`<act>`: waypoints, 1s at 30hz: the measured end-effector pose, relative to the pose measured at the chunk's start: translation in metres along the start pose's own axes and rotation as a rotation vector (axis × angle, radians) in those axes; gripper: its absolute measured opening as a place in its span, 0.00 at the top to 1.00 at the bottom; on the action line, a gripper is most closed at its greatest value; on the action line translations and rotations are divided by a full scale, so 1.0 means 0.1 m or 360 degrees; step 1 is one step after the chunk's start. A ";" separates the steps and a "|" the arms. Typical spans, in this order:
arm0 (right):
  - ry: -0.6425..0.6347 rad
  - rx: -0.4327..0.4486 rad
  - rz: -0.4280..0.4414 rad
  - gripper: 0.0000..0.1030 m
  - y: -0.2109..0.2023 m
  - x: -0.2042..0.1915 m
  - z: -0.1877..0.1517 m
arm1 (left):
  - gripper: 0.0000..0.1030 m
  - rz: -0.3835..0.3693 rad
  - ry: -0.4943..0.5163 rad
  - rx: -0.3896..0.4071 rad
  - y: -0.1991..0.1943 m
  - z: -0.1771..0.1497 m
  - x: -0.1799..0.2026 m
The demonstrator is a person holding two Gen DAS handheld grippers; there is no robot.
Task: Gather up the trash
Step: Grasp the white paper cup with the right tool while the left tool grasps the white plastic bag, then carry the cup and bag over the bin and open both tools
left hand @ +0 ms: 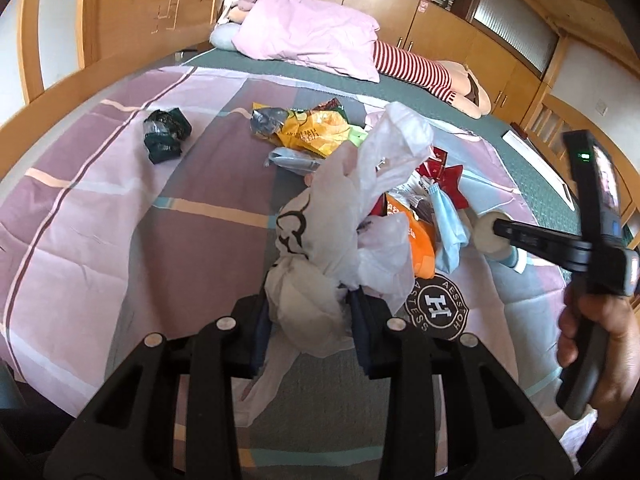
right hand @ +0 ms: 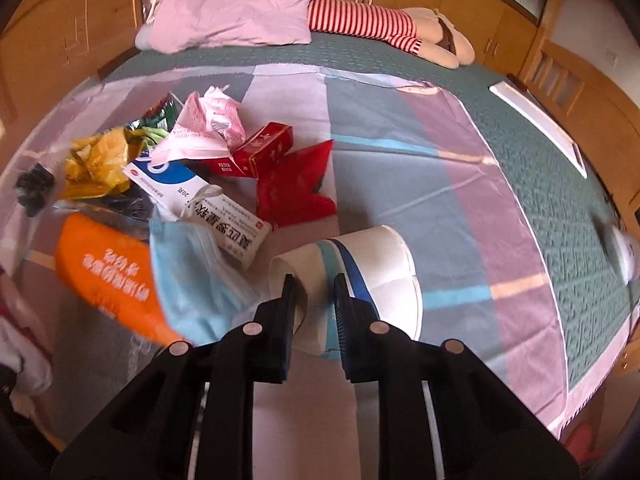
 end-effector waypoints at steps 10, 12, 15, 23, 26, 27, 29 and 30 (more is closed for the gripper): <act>0.0022 0.0356 0.0134 0.81 -1.48 0.15 -0.37 | 0.67 -0.0102 -0.0012 0.0018 -0.13 -0.09 -0.05; 0.0040 0.0425 0.0148 0.81 -1.82 0.21 -0.52 | 0.67 -0.0130 0.0009 0.0010 -0.15 -0.12 -0.03; 0.0112 0.0464 0.0217 0.81 -2.28 0.38 -0.82 | 0.67 -0.0195 0.0050 -0.0012 -0.16 -0.17 0.02; 0.0295 0.0245 0.0312 0.81 -2.76 0.61 -1.87 | 0.68 -0.0370 0.0116 -0.0020 -0.28 -0.27 0.13; 0.0355 0.0056 0.0352 0.80 -2.60 0.57 -2.22 | 0.68 -0.0488 0.0121 -0.0044 -0.31 -0.31 0.17; 0.0363 -0.0013 0.0354 0.80 -2.53 0.54 -2.32 | 0.68 -0.0526 0.0124 -0.0055 -0.31 -0.32 0.19; 0.0391 -0.0087 0.0335 0.71 -2.44 0.51 -2.44 | 0.68 -0.0631 0.0142 -0.0083 -0.34 -0.36 0.24; 0.0444 -0.0080 0.0335 0.63 -2.43 0.54 -2.47 | 0.68 -0.0684 0.0160 -0.0092 -0.36 -0.38 0.28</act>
Point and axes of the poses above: each gripper's, at about its wrist camera, not at the fingertips, and y roughly the way its jaws point, x to its right, z to its top, the point moved 2 cm from there along y, roughly the way its jaws point, and after that the axes turned 7 degrees about z, right-handed, at the moved point
